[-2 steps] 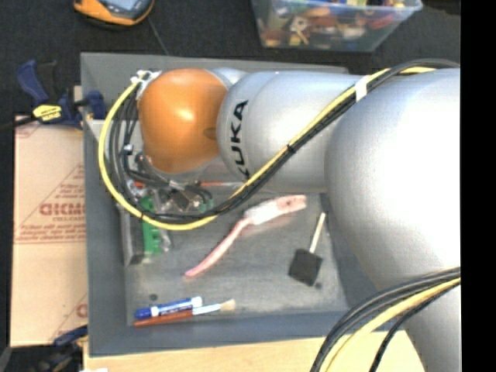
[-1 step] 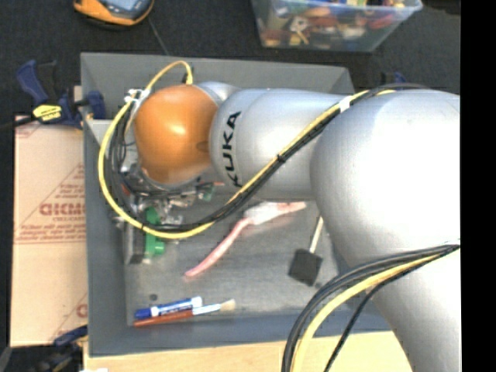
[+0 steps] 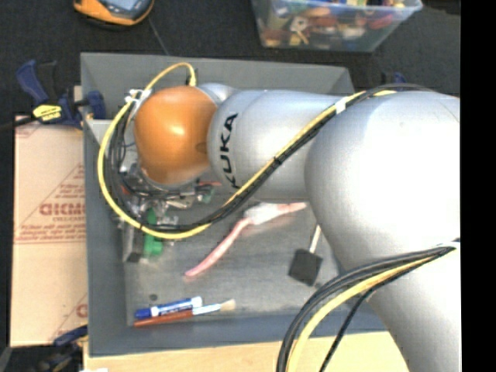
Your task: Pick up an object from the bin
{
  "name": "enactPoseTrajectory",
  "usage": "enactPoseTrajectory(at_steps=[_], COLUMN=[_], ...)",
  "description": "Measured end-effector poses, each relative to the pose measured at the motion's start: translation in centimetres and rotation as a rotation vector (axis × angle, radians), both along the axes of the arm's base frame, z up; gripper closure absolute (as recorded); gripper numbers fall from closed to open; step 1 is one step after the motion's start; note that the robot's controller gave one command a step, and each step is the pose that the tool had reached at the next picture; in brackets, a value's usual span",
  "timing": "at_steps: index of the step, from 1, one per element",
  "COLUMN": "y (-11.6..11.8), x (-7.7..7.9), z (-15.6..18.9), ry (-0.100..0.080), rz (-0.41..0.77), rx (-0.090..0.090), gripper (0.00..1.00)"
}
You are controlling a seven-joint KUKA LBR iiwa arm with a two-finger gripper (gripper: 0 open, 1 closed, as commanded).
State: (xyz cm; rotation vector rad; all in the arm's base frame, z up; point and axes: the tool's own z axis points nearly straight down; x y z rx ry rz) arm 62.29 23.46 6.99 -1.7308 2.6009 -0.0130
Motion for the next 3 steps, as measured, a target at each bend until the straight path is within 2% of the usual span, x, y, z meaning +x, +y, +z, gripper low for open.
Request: enactPoseTrajectory(at_steps=[2,3], y=[0.0,0.0], x=[-0.1,-0.2], z=[0.9,4.1], ry=[0.000,0.006], rz=[-0.012,-0.014], rx=[0.004,0.001], gripper=[1.00,1.00])
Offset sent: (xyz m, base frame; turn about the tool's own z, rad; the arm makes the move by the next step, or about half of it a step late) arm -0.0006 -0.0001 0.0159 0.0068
